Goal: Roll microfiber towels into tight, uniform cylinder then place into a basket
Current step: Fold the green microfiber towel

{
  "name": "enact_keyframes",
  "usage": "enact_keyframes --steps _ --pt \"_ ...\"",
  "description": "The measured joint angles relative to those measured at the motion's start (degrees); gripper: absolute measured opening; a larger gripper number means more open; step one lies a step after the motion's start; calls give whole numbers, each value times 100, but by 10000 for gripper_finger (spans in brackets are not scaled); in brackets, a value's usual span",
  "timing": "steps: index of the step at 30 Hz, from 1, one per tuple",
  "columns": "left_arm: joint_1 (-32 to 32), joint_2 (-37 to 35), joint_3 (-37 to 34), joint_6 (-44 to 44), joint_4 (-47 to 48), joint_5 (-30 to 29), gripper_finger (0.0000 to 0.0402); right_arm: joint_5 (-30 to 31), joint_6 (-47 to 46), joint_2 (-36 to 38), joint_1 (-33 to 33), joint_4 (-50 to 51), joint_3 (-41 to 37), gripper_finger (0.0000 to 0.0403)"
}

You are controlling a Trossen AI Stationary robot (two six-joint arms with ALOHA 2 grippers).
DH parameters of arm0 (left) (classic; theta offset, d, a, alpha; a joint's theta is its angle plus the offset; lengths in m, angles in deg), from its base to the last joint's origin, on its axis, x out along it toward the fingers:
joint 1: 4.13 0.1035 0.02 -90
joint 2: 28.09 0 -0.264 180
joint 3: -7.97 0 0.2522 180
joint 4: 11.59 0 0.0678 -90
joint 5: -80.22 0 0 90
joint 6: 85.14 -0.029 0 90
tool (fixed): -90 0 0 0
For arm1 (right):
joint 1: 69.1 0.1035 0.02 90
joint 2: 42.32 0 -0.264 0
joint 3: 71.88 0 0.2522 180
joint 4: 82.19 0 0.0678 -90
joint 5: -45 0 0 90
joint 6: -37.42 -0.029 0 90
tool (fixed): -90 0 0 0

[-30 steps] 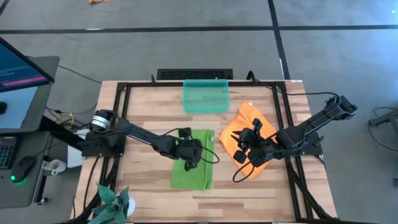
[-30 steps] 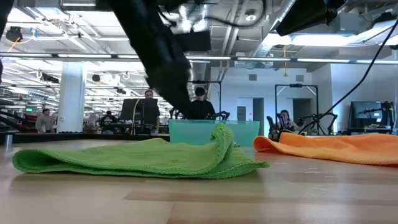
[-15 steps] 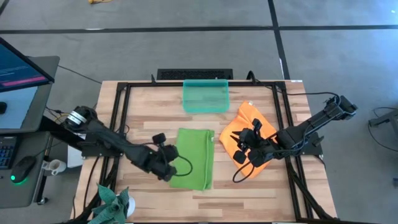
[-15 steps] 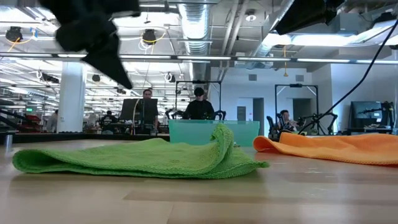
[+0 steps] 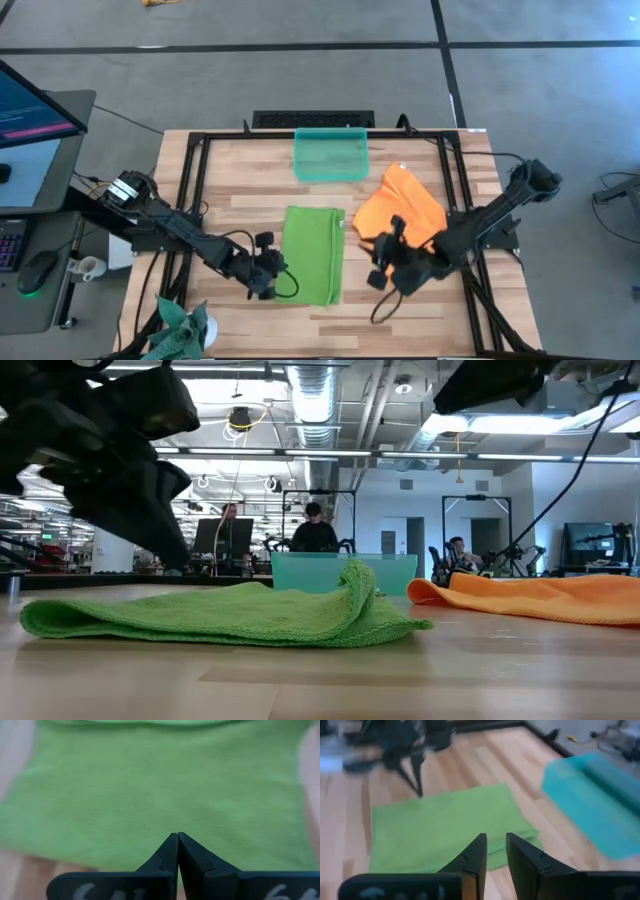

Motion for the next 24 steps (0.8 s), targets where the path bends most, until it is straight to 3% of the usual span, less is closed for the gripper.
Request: enact_keyframes --steps 7,10,17,24 --pt "-21 188 -238 25 -784 355 0 -10 2005 -949 49 -1614 202 95" --pt "43 429 -238 59 -982 569 0 -92 2586 -1261 49 -1831 445 95" --pt "314 1030 -178 57 -1722 884 0 -715 2720 -1749 34 -1767 850 95" --pt "446 1000 -189 59 -1816 1065 0 -955 2711 -1821 36 -1675 953 95"
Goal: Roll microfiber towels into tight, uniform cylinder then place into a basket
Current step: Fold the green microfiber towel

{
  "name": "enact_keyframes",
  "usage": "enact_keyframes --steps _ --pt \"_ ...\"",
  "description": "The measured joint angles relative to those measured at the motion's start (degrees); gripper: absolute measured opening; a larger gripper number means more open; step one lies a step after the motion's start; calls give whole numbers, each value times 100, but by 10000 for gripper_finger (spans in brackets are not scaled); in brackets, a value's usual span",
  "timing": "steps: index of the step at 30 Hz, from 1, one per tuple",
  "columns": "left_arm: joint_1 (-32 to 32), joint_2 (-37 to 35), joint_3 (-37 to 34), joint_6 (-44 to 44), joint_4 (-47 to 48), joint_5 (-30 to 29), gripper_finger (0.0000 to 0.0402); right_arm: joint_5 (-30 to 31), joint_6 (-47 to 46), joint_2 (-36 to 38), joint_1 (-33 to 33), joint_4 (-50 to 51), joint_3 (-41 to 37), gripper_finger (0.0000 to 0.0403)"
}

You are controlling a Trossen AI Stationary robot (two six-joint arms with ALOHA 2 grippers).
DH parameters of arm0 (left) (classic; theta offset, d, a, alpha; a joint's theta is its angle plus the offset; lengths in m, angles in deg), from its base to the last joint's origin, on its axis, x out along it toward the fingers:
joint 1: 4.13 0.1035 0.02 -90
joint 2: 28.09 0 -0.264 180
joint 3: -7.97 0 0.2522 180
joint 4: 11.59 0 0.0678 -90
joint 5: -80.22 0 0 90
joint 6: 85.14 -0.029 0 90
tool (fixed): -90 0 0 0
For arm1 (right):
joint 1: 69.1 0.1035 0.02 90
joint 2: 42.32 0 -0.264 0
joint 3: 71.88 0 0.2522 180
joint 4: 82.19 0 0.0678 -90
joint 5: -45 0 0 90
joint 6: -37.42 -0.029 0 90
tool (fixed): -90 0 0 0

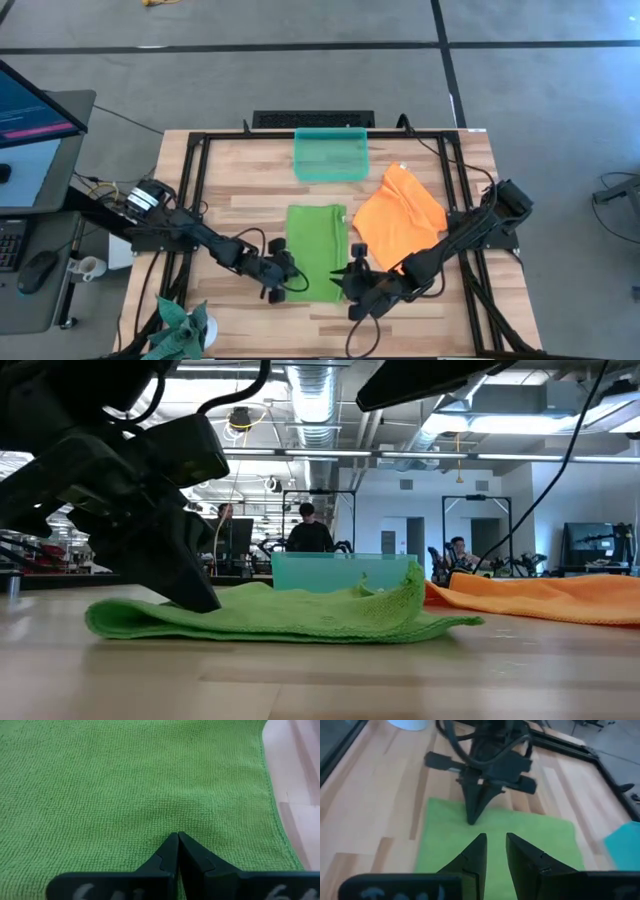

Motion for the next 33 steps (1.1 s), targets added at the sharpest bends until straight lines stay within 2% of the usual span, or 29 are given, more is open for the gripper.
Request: enact_keyframes --steps 6,14,18,20,26,28,33 --pt "-31 -165 -16 -81 169 51 0 -254 -192 0 82 144 -2 113" --pt "-179 -918 -14 -294 676 -41 0 -800 -155 -8 78 70 -50 183" --pt "-392 -1079 -14 -588 623 -143 0 -861 -52 -365 63 37 -92 211" --pt "-496 -1077 -11 -671 675 -145 0 -850 126 -610 76 -309 -3 221" --pt "-607 -1024 -16 -610 769 -126 0 -882 407 -1077 83 -396 177 233" --pt "-605 -1027 -11 -520 797 -126 0 -1060 403 -1209 76 -489 306 233" --pt "-601 -1026 -11 -296 832 -99 12 -1418 -41 -1354 13 -249 298 231"
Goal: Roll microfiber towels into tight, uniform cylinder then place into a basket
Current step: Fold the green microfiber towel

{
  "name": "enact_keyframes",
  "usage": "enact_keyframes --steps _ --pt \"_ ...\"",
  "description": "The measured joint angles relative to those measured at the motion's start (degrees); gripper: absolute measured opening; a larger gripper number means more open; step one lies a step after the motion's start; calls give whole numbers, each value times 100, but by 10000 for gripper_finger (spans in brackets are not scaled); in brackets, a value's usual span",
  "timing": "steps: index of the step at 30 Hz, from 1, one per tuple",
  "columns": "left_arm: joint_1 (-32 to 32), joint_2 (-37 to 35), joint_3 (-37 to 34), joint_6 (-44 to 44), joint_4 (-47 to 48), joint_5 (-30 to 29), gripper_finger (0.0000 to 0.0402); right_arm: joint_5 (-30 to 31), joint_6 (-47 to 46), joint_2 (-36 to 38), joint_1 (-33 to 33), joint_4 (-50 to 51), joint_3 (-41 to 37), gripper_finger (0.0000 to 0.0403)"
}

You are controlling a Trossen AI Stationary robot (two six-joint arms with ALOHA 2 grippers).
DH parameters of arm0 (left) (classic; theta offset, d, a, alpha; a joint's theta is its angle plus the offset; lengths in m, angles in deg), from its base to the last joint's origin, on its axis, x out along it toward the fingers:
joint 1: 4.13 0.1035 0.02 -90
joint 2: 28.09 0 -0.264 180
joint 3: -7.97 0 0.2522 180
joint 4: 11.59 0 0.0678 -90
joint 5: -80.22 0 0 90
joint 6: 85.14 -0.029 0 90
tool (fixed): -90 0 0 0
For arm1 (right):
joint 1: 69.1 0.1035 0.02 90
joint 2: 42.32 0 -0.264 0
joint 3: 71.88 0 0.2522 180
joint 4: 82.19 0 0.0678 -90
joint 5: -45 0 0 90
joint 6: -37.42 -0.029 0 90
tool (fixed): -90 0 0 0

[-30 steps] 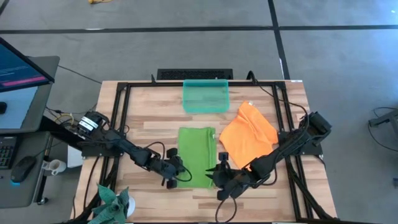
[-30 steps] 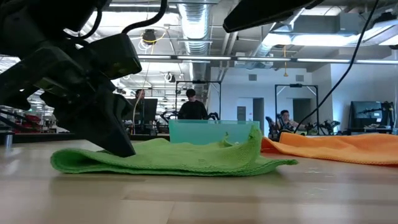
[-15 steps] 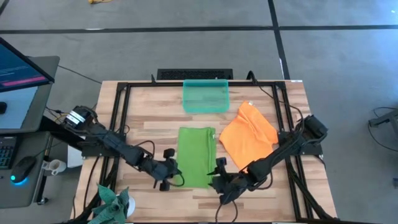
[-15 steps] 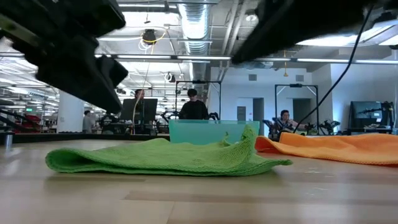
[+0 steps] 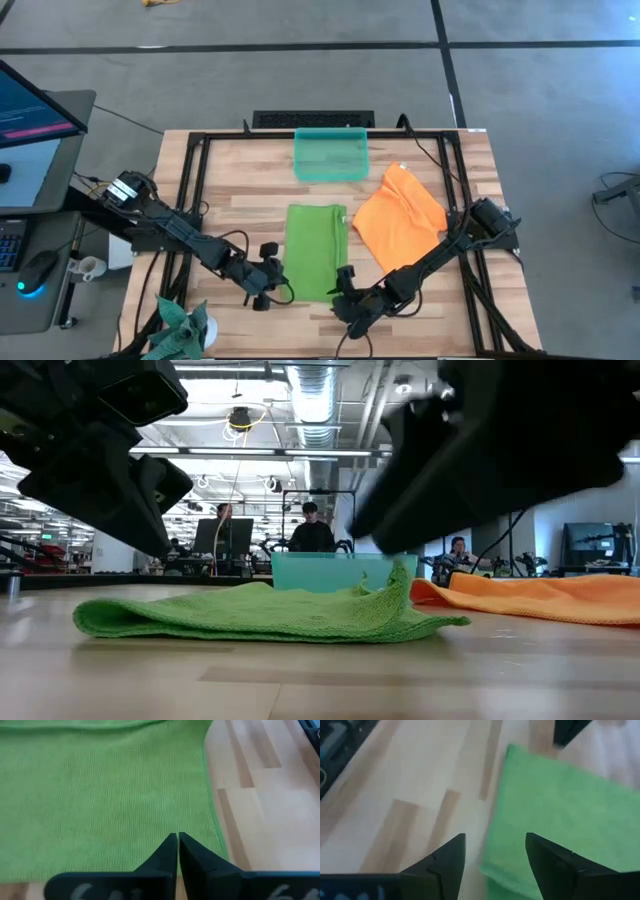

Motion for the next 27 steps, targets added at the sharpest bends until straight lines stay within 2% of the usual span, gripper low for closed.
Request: enact_keyframes --steps 5,12,16,20,27 --pt "0 0 0 39 -1 78 55 -406 -309 -152 -101 267 -19 231" --pt "-20 0 0 -143 -124 746 114 -659 -321 -150 -221 494 -18 230" --pt "-108 129 2 -568 -347 778 121 -937 -550 -150 -288 674 -18 230" --pt "-150 413 2 -1024 -520 787 117 -941 -666 -150 -348 812 -16 230" --pt "-144 807 2 -1140 -606 753 112 -980 -666 -143 -417 848 -14 230"
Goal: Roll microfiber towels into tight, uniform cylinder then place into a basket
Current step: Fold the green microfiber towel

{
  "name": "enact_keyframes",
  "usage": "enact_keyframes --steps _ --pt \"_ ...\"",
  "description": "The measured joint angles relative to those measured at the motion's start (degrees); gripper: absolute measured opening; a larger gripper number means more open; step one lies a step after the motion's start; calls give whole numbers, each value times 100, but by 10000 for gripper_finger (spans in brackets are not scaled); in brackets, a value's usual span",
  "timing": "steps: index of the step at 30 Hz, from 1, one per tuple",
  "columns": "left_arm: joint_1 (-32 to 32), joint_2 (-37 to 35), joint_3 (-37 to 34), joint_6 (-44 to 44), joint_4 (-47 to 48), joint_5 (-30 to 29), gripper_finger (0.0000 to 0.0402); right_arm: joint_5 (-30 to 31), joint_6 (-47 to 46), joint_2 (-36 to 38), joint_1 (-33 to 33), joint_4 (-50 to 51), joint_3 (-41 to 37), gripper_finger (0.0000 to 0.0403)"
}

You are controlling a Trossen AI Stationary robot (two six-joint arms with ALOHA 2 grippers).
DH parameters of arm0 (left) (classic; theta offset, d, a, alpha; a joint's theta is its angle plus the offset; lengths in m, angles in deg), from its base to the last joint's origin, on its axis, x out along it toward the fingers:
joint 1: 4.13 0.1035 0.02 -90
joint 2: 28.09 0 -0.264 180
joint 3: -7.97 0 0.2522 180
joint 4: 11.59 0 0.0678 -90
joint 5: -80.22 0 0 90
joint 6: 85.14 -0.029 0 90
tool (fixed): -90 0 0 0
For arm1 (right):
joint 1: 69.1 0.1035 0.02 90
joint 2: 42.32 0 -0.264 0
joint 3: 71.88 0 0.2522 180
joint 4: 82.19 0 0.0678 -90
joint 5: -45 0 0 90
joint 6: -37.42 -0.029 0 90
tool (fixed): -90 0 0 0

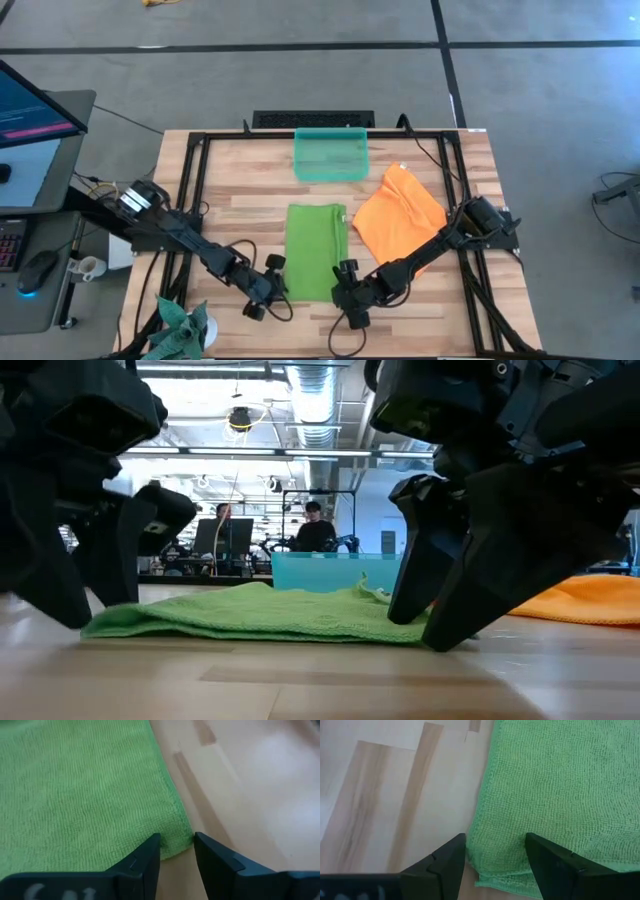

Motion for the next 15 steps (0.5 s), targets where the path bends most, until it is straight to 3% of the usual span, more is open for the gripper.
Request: enact_keyframes --steps 9,15 --pt "-4 243 26 -51 -92 -202 112 4 -137 0 -11 17 0 230" --pt "7 262 25 698 -60 -707 109 25 -148 0 -11 22 0 211"
